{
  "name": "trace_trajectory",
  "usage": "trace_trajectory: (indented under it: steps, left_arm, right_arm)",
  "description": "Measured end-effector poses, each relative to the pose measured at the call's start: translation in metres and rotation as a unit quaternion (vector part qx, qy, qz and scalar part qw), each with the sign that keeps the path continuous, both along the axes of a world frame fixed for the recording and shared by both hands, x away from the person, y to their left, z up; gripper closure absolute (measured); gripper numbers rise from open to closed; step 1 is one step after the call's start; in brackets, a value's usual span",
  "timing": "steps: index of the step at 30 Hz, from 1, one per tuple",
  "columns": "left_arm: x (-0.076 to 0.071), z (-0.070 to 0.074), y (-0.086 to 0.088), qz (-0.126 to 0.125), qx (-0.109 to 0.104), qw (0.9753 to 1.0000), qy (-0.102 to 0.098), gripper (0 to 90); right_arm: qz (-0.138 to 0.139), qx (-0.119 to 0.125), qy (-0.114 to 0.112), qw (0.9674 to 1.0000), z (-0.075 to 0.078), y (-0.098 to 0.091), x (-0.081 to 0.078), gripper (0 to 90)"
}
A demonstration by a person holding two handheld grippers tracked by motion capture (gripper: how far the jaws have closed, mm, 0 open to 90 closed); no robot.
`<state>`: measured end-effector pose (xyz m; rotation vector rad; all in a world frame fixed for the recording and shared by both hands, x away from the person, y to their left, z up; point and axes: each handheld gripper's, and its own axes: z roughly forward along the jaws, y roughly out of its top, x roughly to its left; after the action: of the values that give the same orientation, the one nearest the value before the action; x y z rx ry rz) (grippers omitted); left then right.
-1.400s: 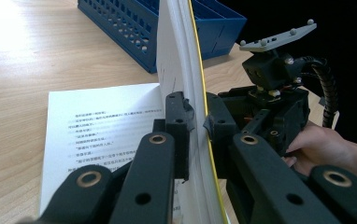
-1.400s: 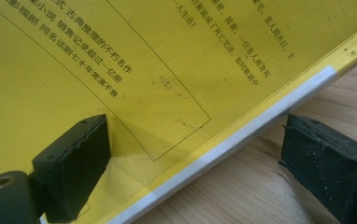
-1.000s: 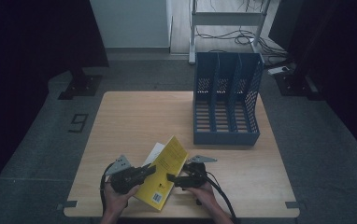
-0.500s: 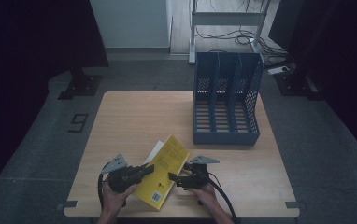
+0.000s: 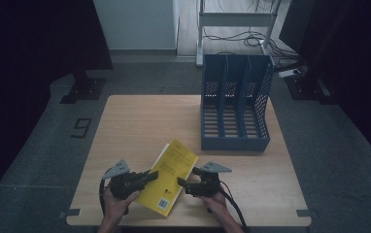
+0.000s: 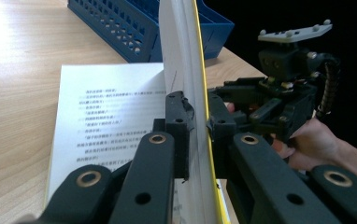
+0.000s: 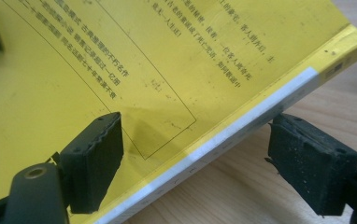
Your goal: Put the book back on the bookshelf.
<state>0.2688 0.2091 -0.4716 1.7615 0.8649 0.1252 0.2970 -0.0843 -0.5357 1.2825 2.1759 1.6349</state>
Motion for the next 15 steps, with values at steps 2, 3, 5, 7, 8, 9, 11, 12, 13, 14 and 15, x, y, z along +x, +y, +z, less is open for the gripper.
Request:
trace_trajectory:
  steps: [2, 3, 5, 7, 8, 9, 11, 12, 13, 14, 15]
  left_arm:
    - [0.000, 0.000, 0.001, -0.002, 0.000, 1.0000, 0.001, 82.6]
    - [0.000, 0.000, 0.001, -0.002, 0.000, 1.0000, 0.001, 82.6]
    - [0.001, 0.000, 0.002, -0.004, -0.004, 1.0000, 0.004, 82.5]
    - [0.001, 0.001, 0.004, -0.006, -0.007, 0.9999, 0.005, 82.5]
    - [0.002, 0.001, 0.005, -0.008, -0.010, 0.9999, 0.007, 82.4]
    - [0.002, 0.001, 0.007, -0.011, -0.010, 0.9999, 0.008, 82.4]
    - [0.003, 0.002, 0.008, -0.014, -0.013, 0.9998, 0.010, 81.9]
    - [0.003, 0.002, 0.009, -0.015, -0.013, 0.9997, 0.012, 81.9]
    - [0.003, 0.002, 0.009, -0.019, -0.011, 0.9996, 0.015, 81.2]
    - [0.004, 0.001, 0.009, -0.022, -0.010, 0.9996, 0.015, 80.8]
    - [0.004, 0.001, 0.008, -0.024, -0.008, 0.9995, 0.017, 80.1]
  right_arm:
    - [-0.003, 0.003, -0.011, 0.9999, 0.002, -0.002, -0.001, 18.8]
    - [-0.003, 0.003, -0.011, 0.9999, 0.002, -0.002, -0.001, 18.8]
    - [-0.006, 0.005, -0.017, 0.9998, 0.004, -0.003, -0.003, 20.4]
    - [-0.006, 0.005, -0.021, 0.9997, 0.006, -0.004, -0.004, 20.7]
    - [-0.005, 0.004, -0.028, 0.9996, 0.008, -0.004, -0.006, 20.7]
    - [-0.005, 0.004, -0.028, 0.9996, 0.008, -0.004, -0.006, 20.7]
    - [-0.004, 0.004, -0.035, 0.9994, 0.010, -0.004, -0.007, 21.1]
    - [-0.003, 0.005, -0.037, 0.9993, 0.010, -0.004, -0.008, 21.2]
    - [-0.002, 0.004, -0.039, 0.9992, 0.011, -0.004, -0.008, 21.2]
    - [-0.001, 0.003, -0.039, 0.9992, 0.011, -0.004, -0.008, 21.2]
    - [-0.001, 0.001, -0.039, 0.9992, 0.011, -0.004, -0.008, 21.2]
